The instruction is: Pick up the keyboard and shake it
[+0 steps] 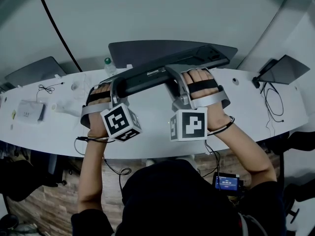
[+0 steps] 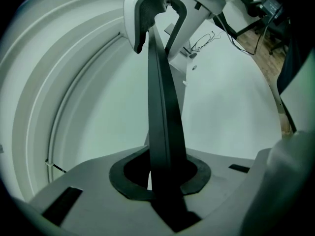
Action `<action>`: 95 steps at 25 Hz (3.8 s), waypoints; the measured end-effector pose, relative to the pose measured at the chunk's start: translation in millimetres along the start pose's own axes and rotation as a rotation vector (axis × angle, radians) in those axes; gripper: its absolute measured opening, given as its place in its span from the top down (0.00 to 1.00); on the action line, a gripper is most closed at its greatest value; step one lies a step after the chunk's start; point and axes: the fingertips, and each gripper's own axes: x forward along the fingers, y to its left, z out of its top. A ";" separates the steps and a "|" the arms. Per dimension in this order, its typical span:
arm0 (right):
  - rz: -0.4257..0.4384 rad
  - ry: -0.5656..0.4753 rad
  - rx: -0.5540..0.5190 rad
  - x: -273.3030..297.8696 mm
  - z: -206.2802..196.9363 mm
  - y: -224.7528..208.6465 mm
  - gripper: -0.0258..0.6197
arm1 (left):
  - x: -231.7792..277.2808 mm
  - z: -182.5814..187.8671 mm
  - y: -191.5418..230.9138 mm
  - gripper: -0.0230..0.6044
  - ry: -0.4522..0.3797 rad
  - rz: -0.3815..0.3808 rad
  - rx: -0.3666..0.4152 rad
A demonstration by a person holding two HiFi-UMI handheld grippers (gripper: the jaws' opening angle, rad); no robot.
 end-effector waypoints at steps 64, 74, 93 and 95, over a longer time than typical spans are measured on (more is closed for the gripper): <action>0.512 -0.826 1.257 -42.3 7.7 -33.2 0.58 | -96.7 63.8 7.6 0.81 -0.618 -0.337 -0.595; 0.657 -1.034 1.278 -57.6 16.6 -47.4 0.58 | -104.7 78.8 4.1 0.81 -0.685 -0.400 -0.577; 0.929 -1.311 1.228 -88.5 31.5 -51.3 0.59 | -128.3 101.6 -4.8 0.81 -0.884 -0.667 -0.614; 0.947 -1.326 1.226 -90.9 31.9 -51.1 0.61 | -129.2 102.5 -5.4 0.81 -0.894 -0.688 -0.617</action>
